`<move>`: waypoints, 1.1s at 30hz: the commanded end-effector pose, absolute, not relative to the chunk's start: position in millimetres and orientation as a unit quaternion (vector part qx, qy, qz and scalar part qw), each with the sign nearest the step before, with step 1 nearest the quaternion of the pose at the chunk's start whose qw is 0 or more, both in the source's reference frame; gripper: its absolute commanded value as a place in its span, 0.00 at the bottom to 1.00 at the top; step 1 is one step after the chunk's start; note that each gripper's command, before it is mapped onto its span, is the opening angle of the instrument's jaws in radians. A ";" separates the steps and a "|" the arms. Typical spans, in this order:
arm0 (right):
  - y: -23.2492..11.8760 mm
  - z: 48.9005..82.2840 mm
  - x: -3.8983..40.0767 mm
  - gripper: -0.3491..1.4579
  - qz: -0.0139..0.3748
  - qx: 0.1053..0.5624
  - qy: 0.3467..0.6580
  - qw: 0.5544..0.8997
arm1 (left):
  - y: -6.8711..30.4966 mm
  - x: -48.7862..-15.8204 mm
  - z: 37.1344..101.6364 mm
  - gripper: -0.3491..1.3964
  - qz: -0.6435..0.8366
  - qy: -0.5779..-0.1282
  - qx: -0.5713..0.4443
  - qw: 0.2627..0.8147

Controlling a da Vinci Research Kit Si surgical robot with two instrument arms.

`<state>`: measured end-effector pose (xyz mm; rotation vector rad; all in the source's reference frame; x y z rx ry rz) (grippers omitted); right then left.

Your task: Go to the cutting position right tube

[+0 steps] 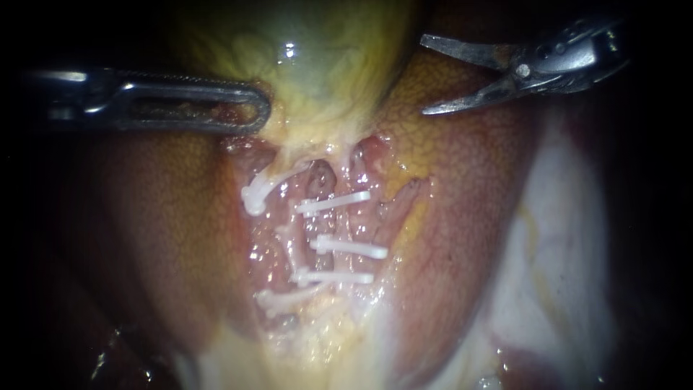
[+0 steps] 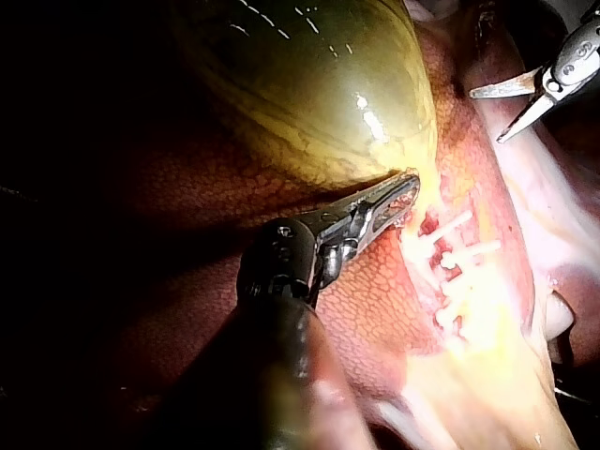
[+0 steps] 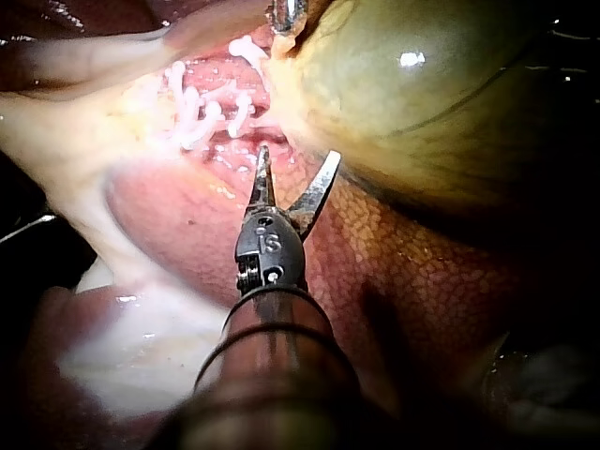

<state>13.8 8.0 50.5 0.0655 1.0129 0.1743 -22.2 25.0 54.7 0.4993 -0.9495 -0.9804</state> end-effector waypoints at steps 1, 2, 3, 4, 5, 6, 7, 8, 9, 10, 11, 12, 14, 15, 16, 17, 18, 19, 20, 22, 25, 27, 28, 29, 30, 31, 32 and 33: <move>8.0 50.6 13.8 0.95 0.083 0.032 0.485 0.870 | 25.0 -22.2 54.7 0.00 -0.448 -0.434 0.228 0.747; 8.0 50.6 13.8 0.95 0.083 0.032 0.485 0.870 | 25.0 -22.1 54.6 0.00 -0.448 -0.434 0.228 0.747; 8.0 50.6 13.8 0.95 0.083 0.032 0.485 0.870 | 25.0 -22.0 54.6 0.00 -0.448 -0.434 0.228 0.747; 8.0 50.6 13.8 0.95 0.083 0.032 0.485 0.870 | 25.0 -21.9 54.6 0.00 -0.448 -0.434 0.229 0.747; 8.0 50.6 13.8 0.95 0.083 0.032 0.485 0.870 | 25.0 -21.8 54.5 0.00 -0.448 -0.434 0.229 0.747; 8.0 50.6 13.8 0.95 0.083 0.032 0.485 0.870 | 25.1 -21.6 54.3 0.00 -0.447 -0.434 0.230 0.747; 8.0 50.6 13.9 0.95 0.082 0.033 0.485 0.870 | 25.1 -21.4 54.2 0.00 -0.447 -0.434 0.231 0.747; 8.0 50.6 13.9 0.95 0.082 0.033 0.485 0.870 | 25.3 -21.2 54.0 0.00 -0.447 -0.434 0.232 0.747; 8.0 50.6 13.9 0.95 0.083 0.032 0.485 0.870 | 25.5 -20.9 53.7 0.00 -0.446 -0.434 0.234 0.747; 8.1 50.6 13.9 0.95 0.082 0.033 0.486 0.869 | 25.7 -20.5 53.4 0.00 -0.445 -0.434 0.237 0.747; 8.1 50.6 13.9 0.95 0.082 0.033 0.486 0.869 | 25.9 -20.2 53.1 0.00 -0.446 -0.433 0.236 0.747; 8.1 50.6 13.9 0.95 0.082 0.033 0.486 0.869 | 26.1 -19.7 52.6 0.00 -0.447 -0.433 0.234 0.747; 8.1 50.6 13.9 0.95 0.082 0.033 0.486 0.869 | 26.5 -19.0 51.9 0.00 -0.450 -0.430 0.232 0.747; 8.1 50.7 13.9 0.95 0.082 0.033 0.486 0.869 | 26.7 -18.6 51.4 0.00 -0.452 -0.431 0.230 0.747; 8.1 50.7 13.9 0.95 0.082 0.033 0.486 0.869 | 26.9 -18.3 51.1 0.00 -0.453 -0.431 0.229 0.746; 8.1 50.6 13.9 0.95 0.082 0.033 0.486 0.869 | 27.0 -18.0 50.7 0.00 -0.455 -0.432 0.227 0.745; 8.1 50.7 13.9 0.95 0.082 0.033 0.486 0.869 | 27.1 -17.6 50.3 0.00 -0.455 -0.433 0.227 0.744; 8.1 50.7 13.9 0.95 0.082 0.033 0.486 0.869 | 27.2 -17.4 50.0 0.00 -0.456 -0.434 0.226 0.743; 8.1 50.6 14.0 0.95 0.082 0.033 0.486 0.870 | 27.2 -17.3 49.8 0.00 -0.457 -0.435 0.226 0.742; 8.1 50.7 14.0 0.95 0.082 0.033 0.486 0.870 | 27.2 -17.0 49.4 0.00 -0.459 -0.435 0.224 0.742; 8.1 50.6 14.1 0.95 0.083 0.033 0.486 0.870 | 27.1 -16.8 49.2 0.00 -0.459 -0.435 0.224 0.742; 8.1 50.6 14.2 0.95 0.082 0.034 0.487 0.869 | 27.2 -16.8 49.2 0.00 -0.458 -0.435 0.224 0.742; 8.1 50.6 14.2 0.95 0.082 0.034 0.486 0.869 | 27.2 -16.7 49.2 0.00 -0.459 -0.435 0.223 0.742; 8.1 50.6 14.2 0.95 0.082 0.035 0.487 0.869 | 27.2 -16.7 49.2 0.00 -0.459 -0.435 0.223 0.742; 8.1 50.6 14.3 0.95 0.082 0.035 0.487 0.869 | 27.2 -16.7 49.2 0.00 -0.459 -0.435 0.223 0.742; 8.0 50.6 14.4 0.96 0.081 0.036 0.488 0.868 | 27.2 -16.7 49.2 0.00 -0.459 -0.435 0.223 0.742; 8.0 50.7 14.5 0.96 0.081 0.036 0.489 0.868 | 27.2 -16.7 49.2 0.00 -0.459 -0.435 0.223 0.742; 7.9 50.7 14.6 0.97 0.077 0.036 0.490 0.868 | 27.2 -16.7 49.1 0.00 -0.459 -0.435 0.224 0.742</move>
